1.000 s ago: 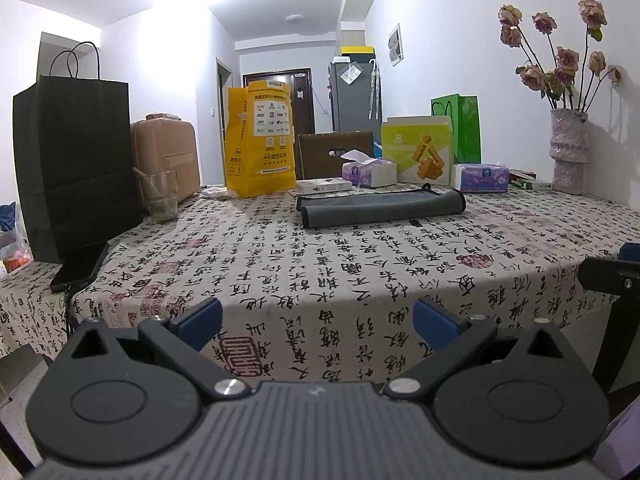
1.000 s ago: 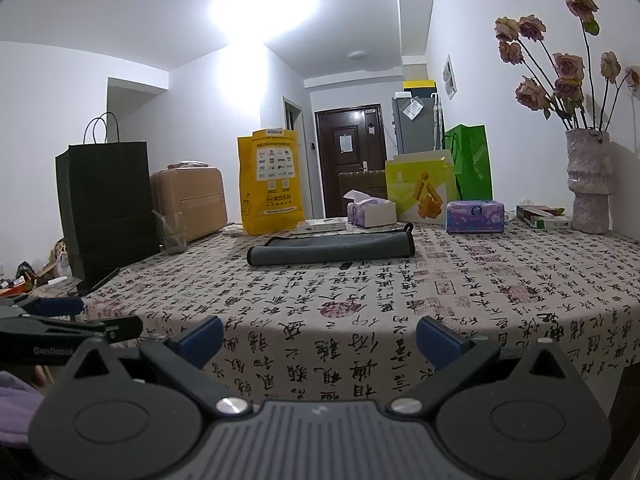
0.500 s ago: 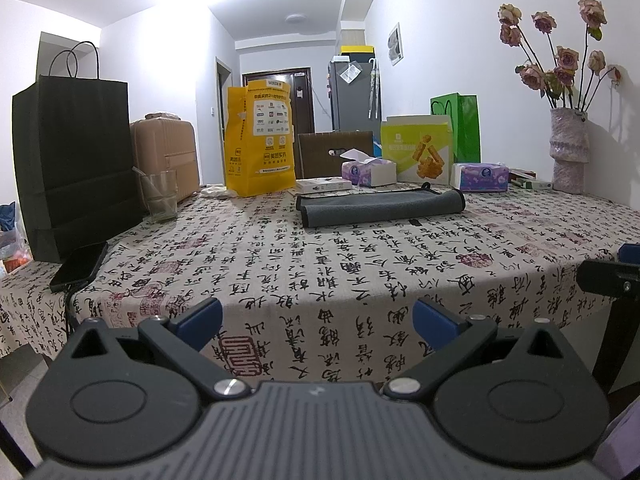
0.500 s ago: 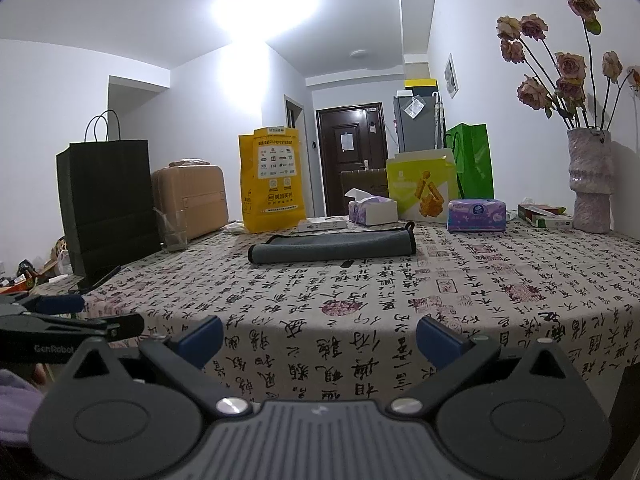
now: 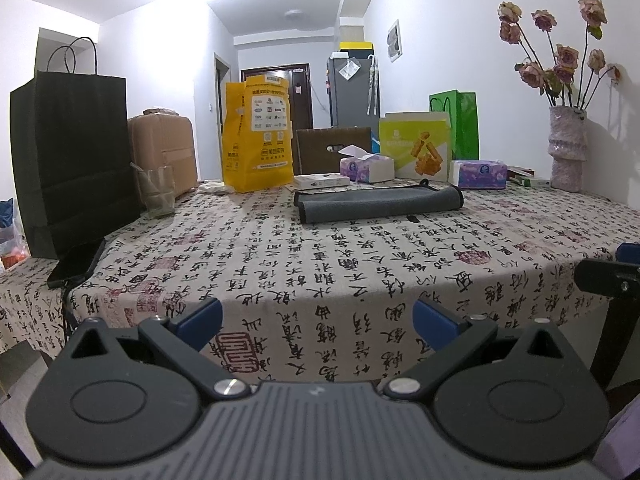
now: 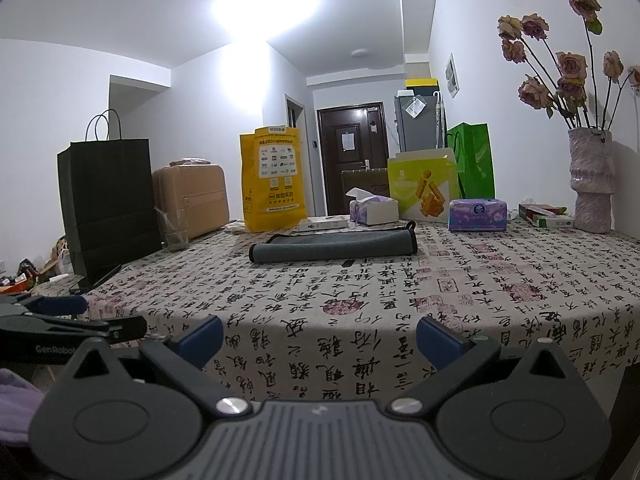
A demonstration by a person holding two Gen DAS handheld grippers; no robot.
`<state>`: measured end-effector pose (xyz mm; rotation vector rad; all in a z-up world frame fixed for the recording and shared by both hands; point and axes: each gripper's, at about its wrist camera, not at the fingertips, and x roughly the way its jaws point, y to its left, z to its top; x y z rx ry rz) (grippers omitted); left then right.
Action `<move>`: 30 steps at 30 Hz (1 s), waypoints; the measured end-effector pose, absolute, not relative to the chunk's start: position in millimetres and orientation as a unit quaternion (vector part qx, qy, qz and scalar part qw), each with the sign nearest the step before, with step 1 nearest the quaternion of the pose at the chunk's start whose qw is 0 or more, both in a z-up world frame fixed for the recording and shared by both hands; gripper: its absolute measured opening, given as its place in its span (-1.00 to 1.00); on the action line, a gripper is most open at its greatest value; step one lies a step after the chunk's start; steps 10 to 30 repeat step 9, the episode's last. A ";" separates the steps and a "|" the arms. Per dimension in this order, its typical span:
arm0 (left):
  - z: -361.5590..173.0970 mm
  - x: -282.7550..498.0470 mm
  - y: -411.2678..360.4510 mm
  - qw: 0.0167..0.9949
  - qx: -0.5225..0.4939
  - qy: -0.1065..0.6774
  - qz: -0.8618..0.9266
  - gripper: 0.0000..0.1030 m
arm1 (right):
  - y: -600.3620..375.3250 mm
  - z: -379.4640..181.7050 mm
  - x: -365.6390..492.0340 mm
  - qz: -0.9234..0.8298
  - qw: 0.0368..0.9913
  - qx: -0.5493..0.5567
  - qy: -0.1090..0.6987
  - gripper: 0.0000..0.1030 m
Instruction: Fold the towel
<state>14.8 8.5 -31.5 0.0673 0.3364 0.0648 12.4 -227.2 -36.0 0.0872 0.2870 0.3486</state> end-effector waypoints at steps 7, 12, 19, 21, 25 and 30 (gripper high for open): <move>-32.0 14.5 6.8 0.985 0.033 0.167 0.031 1.00 | -225.7 -36.2 13.4 0.178 0.973 0.040 0.142 1.00; -32.3 15.0 6.4 0.985 0.032 0.169 0.032 1.00 | -225.3 -36.5 13.8 0.180 0.973 0.040 0.142 1.00; -32.3 15.0 6.4 0.985 0.032 0.169 0.032 1.00 | -225.3 -36.5 13.8 0.180 0.973 0.040 0.142 1.00; -32.3 15.0 6.4 0.985 0.032 0.169 0.032 1.00 | -225.3 -36.5 13.8 0.180 0.973 0.040 0.142 1.00; -32.3 15.0 6.4 0.985 0.032 0.169 0.032 1.00 | -225.3 -36.5 13.8 0.180 0.973 0.040 0.142 1.00; -32.3 15.0 6.4 0.985 0.032 0.169 0.032 1.00 | -225.3 -36.5 13.8 0.180 0.973 0.040 0.142 1.00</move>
